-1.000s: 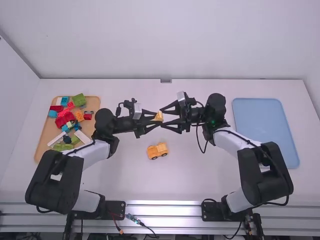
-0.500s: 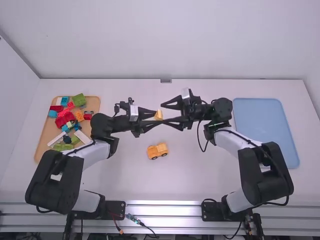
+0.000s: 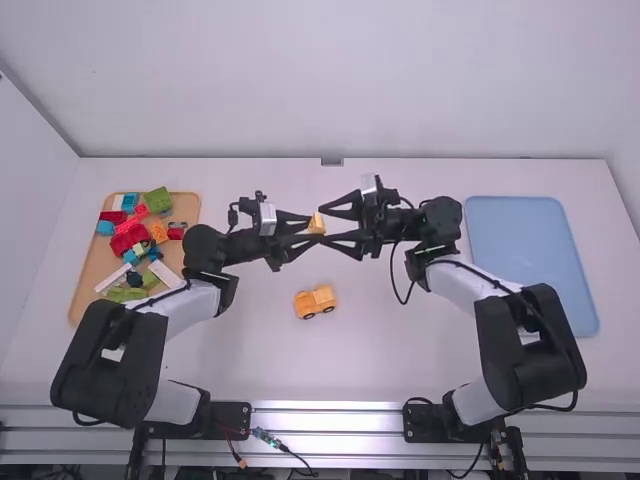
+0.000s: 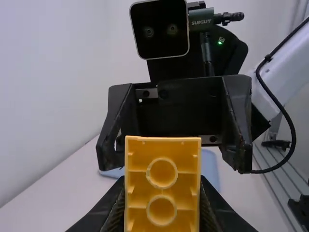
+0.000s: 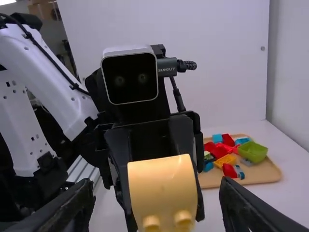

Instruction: Assemble lego blocks to make yellow taxi

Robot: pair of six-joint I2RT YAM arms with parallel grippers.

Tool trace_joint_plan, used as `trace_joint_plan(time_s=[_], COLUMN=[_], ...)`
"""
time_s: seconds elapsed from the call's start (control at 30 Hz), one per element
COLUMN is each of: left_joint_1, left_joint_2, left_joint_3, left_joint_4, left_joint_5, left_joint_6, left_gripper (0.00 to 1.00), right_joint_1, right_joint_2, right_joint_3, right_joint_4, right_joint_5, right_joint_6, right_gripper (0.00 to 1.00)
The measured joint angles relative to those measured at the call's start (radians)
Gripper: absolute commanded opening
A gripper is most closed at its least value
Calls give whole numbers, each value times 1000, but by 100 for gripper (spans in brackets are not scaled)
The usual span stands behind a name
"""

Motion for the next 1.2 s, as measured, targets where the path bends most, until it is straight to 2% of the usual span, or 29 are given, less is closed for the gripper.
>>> trace_joint_plan(time_s=[0.3,0.6,0.97,1.2], left_joint_1=[-1,-2,-3,-3], left_joint_2=[0,0,0,0], left_joint_3=[0,0,0,0], left_joint_4=[2,22,19,10], left_joint_5=[-5,-5,-5,-4], left_joint_6=[15,14,14,8], left_gripper=[6,5,6,6], right_joint_1=[24,26,25,23], right_joint_2=[0,0,0,0], right_joint_3=[42,42,42,42], right_joint_4=[-29,-82,-98,-92], right_joint_5=[-9,-6,11,5], right_joint_6=[3,-24,-63,-75], right_gripper=[55,55,38,32])
